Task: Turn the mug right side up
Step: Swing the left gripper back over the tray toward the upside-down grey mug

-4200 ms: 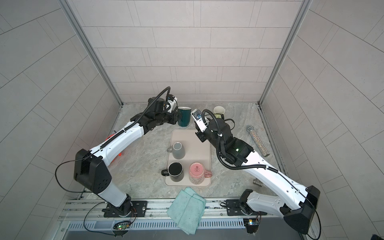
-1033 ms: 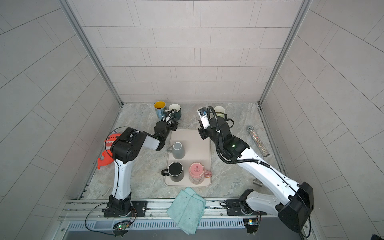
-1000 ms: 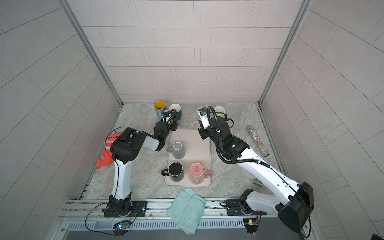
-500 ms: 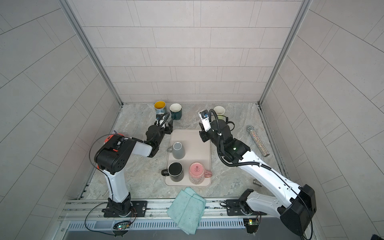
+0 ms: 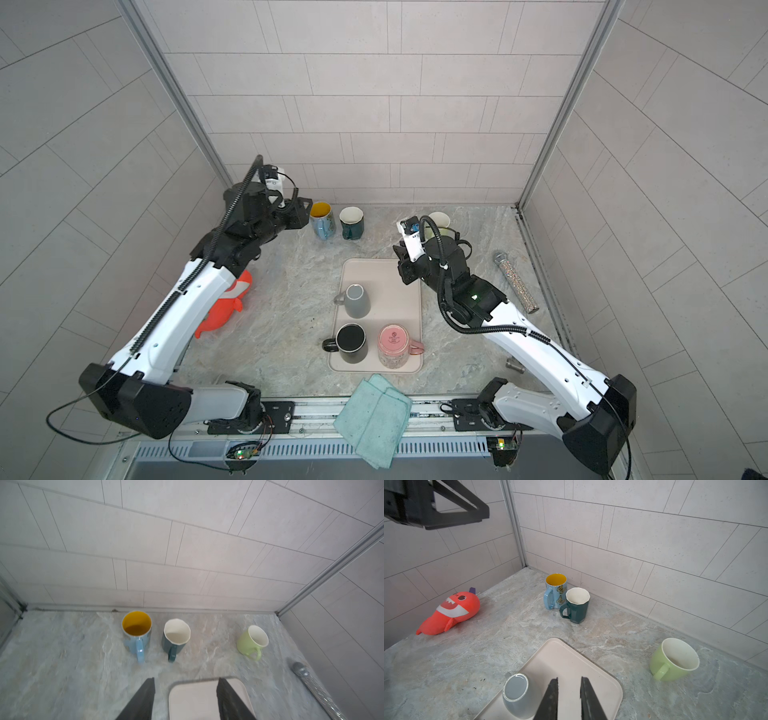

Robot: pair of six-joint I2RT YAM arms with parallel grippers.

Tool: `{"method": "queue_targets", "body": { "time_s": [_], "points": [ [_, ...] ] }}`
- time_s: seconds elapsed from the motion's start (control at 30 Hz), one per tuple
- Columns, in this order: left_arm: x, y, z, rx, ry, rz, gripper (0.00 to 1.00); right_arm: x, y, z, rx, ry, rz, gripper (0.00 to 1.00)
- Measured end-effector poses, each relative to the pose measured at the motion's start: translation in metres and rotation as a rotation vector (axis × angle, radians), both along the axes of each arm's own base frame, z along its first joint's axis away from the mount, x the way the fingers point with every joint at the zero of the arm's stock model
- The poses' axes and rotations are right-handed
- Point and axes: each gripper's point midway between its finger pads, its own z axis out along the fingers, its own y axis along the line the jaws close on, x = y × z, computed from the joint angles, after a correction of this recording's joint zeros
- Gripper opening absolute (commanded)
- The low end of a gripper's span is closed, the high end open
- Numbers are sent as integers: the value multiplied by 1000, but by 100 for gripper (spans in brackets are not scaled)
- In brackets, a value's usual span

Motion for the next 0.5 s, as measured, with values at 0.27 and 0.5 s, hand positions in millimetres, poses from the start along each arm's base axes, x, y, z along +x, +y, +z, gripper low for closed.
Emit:
{"method": "queue_targets", "body": {
  "time_s": [0.27, 0.5],
  "points": [
    [-52, -13, -102, -332, 701, -122, 39, -11, 4, -8, 30, 78, 39, 22],
    [-107, -42, -170, -638, 1186, -103, 39, -20, 2, -18, 23, 139, 49, 23]
  ]
}}
